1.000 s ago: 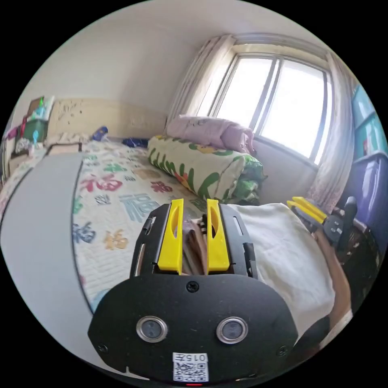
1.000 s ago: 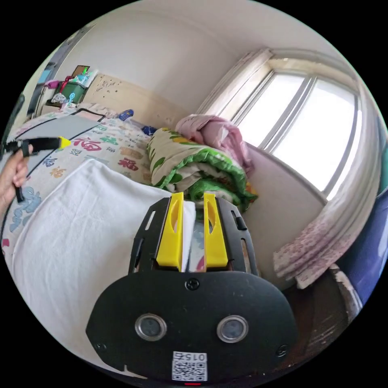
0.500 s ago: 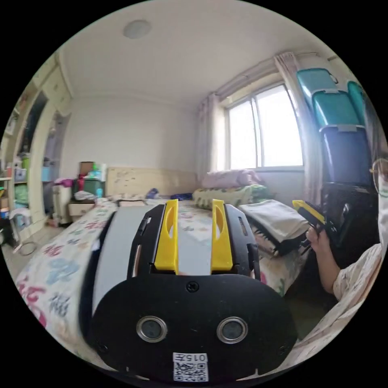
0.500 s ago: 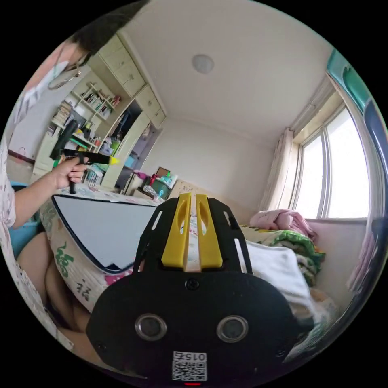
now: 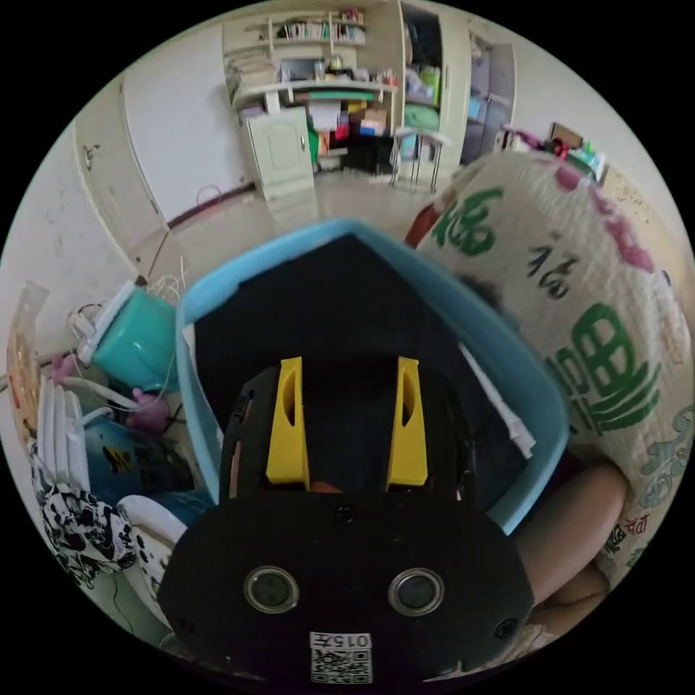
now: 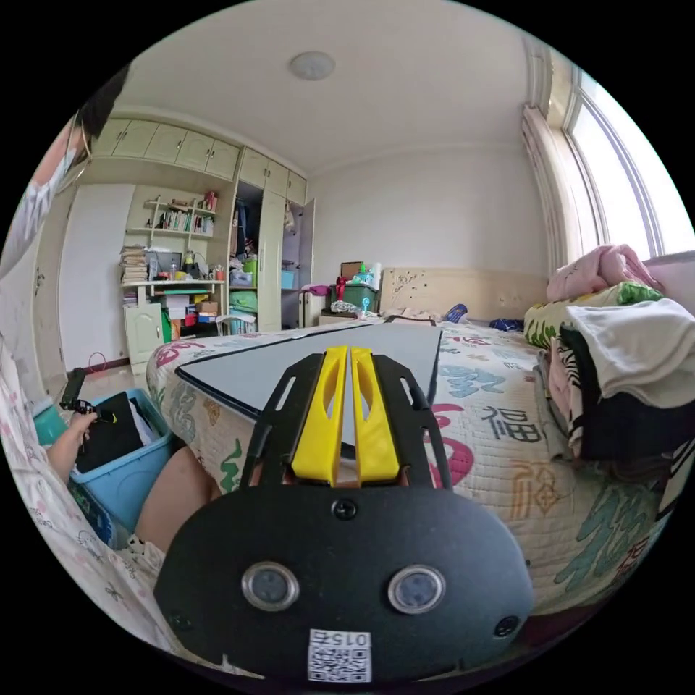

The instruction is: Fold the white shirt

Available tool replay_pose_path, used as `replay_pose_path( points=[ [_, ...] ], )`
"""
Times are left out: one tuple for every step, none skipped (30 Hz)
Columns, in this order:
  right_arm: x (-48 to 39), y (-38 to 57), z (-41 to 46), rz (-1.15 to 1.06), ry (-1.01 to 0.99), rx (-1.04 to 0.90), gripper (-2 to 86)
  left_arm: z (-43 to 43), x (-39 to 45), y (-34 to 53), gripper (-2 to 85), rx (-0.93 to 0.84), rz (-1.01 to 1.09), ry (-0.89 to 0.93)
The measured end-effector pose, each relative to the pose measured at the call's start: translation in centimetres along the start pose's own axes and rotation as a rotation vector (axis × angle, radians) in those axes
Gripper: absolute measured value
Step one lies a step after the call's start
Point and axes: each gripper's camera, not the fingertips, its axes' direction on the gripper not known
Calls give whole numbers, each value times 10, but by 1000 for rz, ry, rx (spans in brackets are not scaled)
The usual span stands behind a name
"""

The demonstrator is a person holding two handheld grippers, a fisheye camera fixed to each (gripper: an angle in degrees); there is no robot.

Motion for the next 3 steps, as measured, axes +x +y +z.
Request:
replay_pose_path(
  points=[
    [-2, 5, -5, -28, 9, -15, -3, -8, -9, -2, 165, 23, -14, 20],
    [-2, 12, -12, -59, 15, -25, -6, -17, -17, -8, 155, 16, -4, 24],
    [-1, 16, -16, -75, 17, -27, -7, -23, -22, -10, 149, 17, 10, 28]
  ],
)
